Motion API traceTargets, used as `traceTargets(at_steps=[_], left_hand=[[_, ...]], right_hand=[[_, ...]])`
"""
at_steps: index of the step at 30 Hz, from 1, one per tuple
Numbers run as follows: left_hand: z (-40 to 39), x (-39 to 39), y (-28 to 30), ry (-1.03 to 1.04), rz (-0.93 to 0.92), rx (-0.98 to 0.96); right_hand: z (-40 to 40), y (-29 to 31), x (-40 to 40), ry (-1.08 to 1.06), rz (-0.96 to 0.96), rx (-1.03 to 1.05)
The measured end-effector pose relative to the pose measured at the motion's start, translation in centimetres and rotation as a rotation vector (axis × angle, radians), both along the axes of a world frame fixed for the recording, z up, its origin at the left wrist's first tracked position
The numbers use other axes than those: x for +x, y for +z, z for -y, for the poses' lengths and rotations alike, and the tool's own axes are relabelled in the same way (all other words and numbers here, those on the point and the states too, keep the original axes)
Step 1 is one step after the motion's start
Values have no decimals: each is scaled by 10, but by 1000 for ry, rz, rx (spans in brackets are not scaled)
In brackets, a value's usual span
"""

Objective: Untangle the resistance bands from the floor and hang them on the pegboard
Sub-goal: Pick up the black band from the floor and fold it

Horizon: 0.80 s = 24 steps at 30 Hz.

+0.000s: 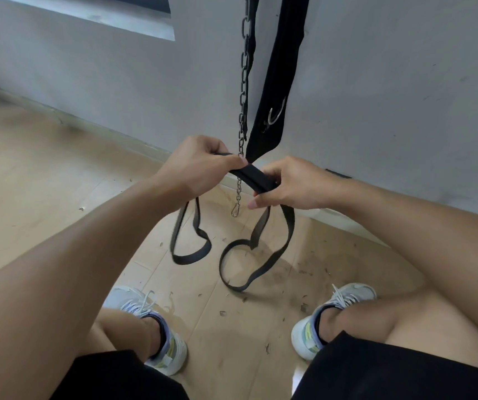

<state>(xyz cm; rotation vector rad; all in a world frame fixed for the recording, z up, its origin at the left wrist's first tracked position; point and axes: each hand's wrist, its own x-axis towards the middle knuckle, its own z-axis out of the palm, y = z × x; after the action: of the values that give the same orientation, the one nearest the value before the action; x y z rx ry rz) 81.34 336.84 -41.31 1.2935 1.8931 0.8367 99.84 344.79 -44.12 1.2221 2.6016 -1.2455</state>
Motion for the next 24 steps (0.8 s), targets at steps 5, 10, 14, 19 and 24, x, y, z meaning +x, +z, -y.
traceTargets(at_steps=[5,10,14,19,24], left_hand=[[-2,-4,-1,24,72,33],[-4,-7,0,1,149,68],[-3,-13,1,-140,169,85],[3,1,1,-341,188,17],[1,9,0,-295,160,137]], right_hand=[[-1,6,4,-74,-59,139],[-3,7,8,-124,-189,212],[-4,12,10,-116,-273,292],[3,18,7,58,-267,448],[14,21,2,-22,-497,112]])
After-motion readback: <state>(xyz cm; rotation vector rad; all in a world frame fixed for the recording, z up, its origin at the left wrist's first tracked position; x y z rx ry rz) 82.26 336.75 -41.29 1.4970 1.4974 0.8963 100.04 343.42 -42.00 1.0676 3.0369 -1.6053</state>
